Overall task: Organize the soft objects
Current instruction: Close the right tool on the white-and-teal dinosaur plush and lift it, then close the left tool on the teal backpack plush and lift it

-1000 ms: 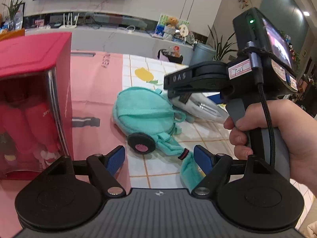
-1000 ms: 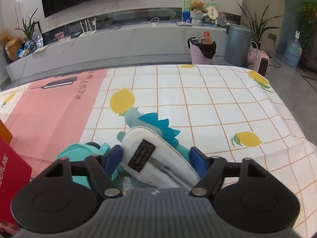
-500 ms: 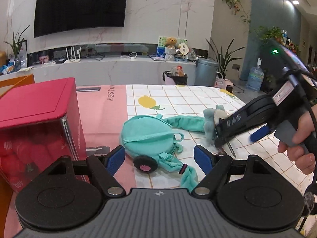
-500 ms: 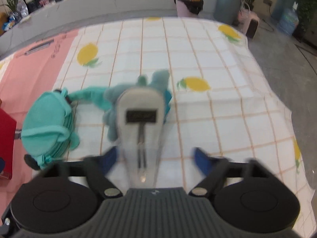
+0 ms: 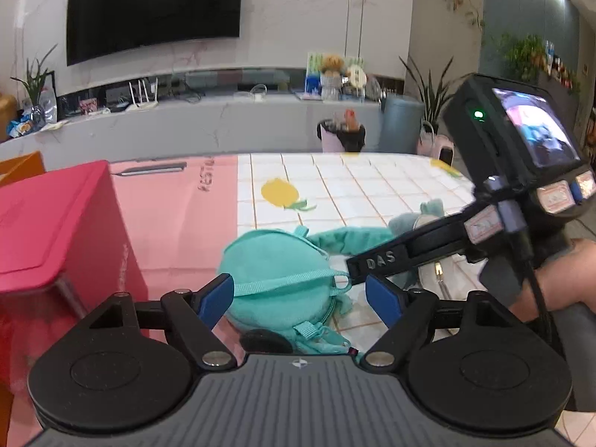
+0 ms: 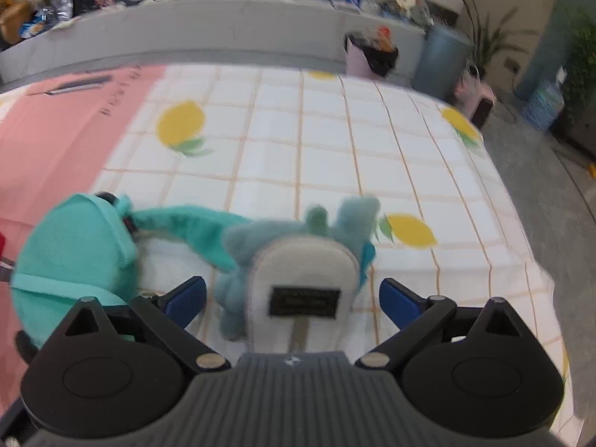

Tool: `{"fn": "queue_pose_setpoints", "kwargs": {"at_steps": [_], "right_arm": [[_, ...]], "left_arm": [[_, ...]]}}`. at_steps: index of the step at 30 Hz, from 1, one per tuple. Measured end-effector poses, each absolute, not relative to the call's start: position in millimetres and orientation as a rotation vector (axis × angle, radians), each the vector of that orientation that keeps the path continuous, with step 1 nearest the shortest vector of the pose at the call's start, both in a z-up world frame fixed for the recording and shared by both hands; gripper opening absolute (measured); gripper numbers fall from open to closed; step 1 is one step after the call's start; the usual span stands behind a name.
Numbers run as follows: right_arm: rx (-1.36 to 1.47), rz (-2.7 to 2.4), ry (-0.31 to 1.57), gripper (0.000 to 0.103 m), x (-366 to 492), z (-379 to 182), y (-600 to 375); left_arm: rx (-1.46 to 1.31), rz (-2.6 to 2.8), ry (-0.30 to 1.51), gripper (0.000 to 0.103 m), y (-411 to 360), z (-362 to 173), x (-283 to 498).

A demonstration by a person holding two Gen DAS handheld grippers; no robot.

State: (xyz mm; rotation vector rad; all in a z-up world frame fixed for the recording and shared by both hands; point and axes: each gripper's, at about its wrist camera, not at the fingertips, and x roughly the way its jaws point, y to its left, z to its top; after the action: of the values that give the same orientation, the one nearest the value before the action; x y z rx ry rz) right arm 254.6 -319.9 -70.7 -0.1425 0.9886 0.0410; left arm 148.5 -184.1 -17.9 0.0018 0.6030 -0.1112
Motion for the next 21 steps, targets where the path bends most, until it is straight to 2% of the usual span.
{"fn": "queue_pose_setpoints", "kwargs": {"at_steps": [2,3,4,16,18,21], "right_arm": [[-0.075,0.052,0.994,0.086,253.0,-73.3,-332.4],[-0.03,0.061,1.006,0.075,253.5,-73.1,-340.8],[-0.017,0.055,1.009,0.071,252.3,-71.8,-346.4],[-0.003,-0.031,1.047,0.07,242.7,-68.0,-379.7],[-0.005,-0.033,1.048,0.07,243.0,-67.9,-379.0],[-0.003,-0.028,1.046,0.07,243.5,-68.3,-379.1]], "left_arm": [[0.005,-0.117,0.618,0.094,-185.2,-20.4,155.8],[0.005,-0.114,0.63,0.094,-185.4,-21.7,159.0],[0.003,-0.104,0.643,0.094,-185.7,-22.8,163.4],[0.104,-0.087,0.7,0.097,-198.9,-41.3,192.4],[0.099,-0.077,0.71,0.102,-200.2,-44.8,195.5],[0.128,-0.063,0.701,0.103,-205.7,-46.9,194.8]]}}
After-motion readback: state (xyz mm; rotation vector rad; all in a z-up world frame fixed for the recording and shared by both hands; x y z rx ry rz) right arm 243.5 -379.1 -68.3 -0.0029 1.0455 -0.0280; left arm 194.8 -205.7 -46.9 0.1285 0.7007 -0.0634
